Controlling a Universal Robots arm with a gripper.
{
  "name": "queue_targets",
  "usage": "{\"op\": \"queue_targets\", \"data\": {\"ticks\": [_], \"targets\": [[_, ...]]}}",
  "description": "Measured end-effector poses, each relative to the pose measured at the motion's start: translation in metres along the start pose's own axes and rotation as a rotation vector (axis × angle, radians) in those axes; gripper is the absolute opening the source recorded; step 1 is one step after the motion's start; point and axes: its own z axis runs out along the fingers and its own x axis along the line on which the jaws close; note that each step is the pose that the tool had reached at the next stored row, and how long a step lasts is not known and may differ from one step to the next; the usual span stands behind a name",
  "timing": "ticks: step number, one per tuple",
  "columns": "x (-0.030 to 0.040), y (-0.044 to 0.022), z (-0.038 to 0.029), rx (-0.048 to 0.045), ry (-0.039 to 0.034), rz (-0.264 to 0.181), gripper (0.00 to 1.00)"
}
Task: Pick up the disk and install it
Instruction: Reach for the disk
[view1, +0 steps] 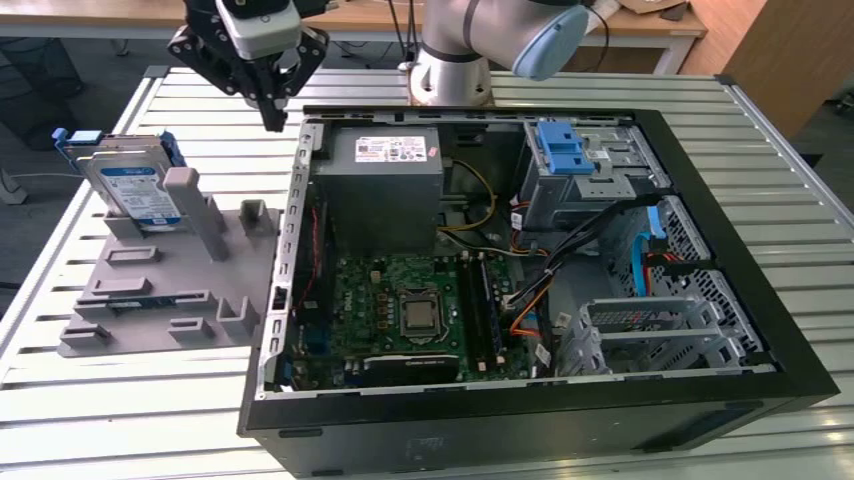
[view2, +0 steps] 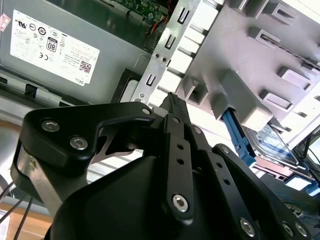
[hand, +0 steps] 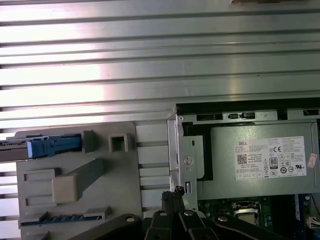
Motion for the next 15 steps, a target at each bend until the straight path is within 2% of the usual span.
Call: {"op": "queue_targets", "data": {"ticks": [15], "targets": [[0.0056, -0.0005, 0.0012, 0.0000, 0.0000, 0.000, 0.11]]}}
